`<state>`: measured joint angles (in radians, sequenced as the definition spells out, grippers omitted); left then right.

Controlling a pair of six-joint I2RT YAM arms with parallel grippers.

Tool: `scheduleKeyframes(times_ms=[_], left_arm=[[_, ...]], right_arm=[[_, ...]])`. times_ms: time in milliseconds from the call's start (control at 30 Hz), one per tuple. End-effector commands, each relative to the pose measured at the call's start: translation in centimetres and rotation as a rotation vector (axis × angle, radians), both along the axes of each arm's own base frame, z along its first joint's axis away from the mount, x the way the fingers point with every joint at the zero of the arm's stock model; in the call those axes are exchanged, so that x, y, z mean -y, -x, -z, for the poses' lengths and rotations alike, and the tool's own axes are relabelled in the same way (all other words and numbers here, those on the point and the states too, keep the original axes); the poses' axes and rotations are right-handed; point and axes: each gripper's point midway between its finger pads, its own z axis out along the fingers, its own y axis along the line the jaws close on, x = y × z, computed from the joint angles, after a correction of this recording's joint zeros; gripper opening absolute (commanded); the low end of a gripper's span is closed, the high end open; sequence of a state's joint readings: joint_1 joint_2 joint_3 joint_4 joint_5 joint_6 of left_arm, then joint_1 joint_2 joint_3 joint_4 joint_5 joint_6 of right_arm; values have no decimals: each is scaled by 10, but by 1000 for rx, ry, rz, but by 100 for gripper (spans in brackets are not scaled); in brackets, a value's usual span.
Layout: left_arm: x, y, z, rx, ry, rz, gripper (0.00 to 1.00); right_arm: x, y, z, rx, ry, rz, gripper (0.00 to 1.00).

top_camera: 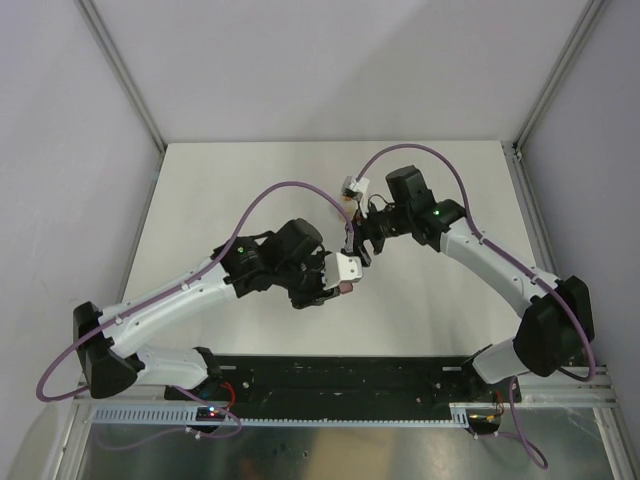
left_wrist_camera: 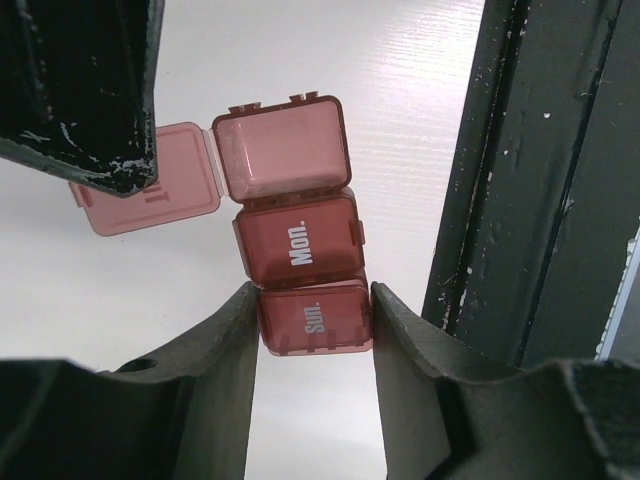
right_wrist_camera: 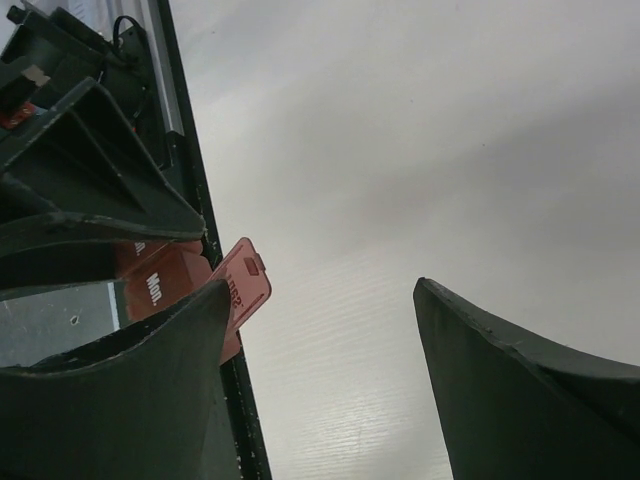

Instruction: Sort the pills into containers

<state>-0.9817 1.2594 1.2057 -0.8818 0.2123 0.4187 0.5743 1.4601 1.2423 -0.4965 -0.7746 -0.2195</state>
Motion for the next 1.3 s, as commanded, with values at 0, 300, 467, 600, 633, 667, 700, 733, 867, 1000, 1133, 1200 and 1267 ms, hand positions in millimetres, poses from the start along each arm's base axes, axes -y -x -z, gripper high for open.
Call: scheduleKeyframes(times_ms=[0, 300, 467, 600, 633, 667, 700, 733, 867, 1000, 1133, 1200, 1267], left_arm=[[3, 1, -12, 37, 46, 18, 0], [-4, -9, -1, 55, -1, -19, 0], [-11, -26, 8, 44, -16, -76, 0], [-17, -44, 16, 49, -31, -135, 0], [-18, -49, 20, 50, -38, -148, 0], [-20, -54, 25, 48, -48, -166, 0], [-22, -60, 29, 49, -56, -184, 0], [-22, -64, 35, 46, -64, -198, 0], [-24, -81, 59, 38, -97, -246, 0], [-19, -91, 83, 19, -119, -271, 2], [-14, -101, 106, 1, -146, -310, 8], [-12, -104, 115, -10, -157, -322, 12], [-10, -106, 123, -18, -164, -332, 17]], right_arm=[[-5, -19, -15, 53, -19, 45, 79], [4, -23, -35, 80, -60, 63, 81], [20, -32, -57, 128, -83, 113, 84], [33, -47, -67, 188, -75, 179, 86], [36, -53, -69, 204, -73, 199, 86], [40, -59, -69, 218, -65, 226, 87], [43, -66, -69, 231, -59, 253, 87], [46, -74, -69, 240, -49, 289, 87], [62, -106, -64, 264, -21, 426, 87], [70, -129, -55, 274, 0, 499, 87], [71, -150, -44, 282, 22, 543, 87], [70, -161, -37, 280, 34, 564, 87], [69, -171, -29, 271, 46, 582, 87]])
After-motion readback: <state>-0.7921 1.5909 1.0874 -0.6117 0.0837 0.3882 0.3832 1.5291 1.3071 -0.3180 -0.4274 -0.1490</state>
